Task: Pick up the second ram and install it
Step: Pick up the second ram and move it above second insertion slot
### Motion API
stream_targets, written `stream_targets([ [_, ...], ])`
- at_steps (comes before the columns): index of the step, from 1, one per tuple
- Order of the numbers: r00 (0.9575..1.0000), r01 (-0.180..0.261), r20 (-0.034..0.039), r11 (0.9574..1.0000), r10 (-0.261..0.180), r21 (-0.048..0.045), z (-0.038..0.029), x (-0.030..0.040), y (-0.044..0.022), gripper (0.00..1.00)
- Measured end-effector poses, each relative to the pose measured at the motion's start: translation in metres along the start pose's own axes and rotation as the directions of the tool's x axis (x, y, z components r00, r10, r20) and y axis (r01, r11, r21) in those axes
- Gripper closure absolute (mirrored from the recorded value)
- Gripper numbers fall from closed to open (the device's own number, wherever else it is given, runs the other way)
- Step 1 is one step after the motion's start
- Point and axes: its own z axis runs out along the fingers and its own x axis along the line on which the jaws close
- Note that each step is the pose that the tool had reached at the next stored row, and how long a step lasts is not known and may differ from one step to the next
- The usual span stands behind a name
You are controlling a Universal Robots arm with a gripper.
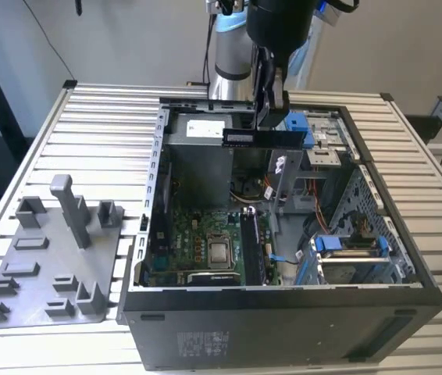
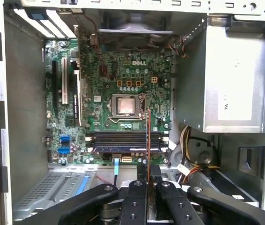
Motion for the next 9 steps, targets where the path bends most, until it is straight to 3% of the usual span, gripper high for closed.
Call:
stream_targets([
  [4, 1.0000, 0.000, -0.0001, 1.0000, 0.000, -0.0002, 0.0016, -0.0119, -0.0030, 0.86],
  [9, 1.0000, 0.000, -0.0001, 1.0000, 0.000, -0.0007, 0.0027, -0.0192, -0.0070, 0.86],
])
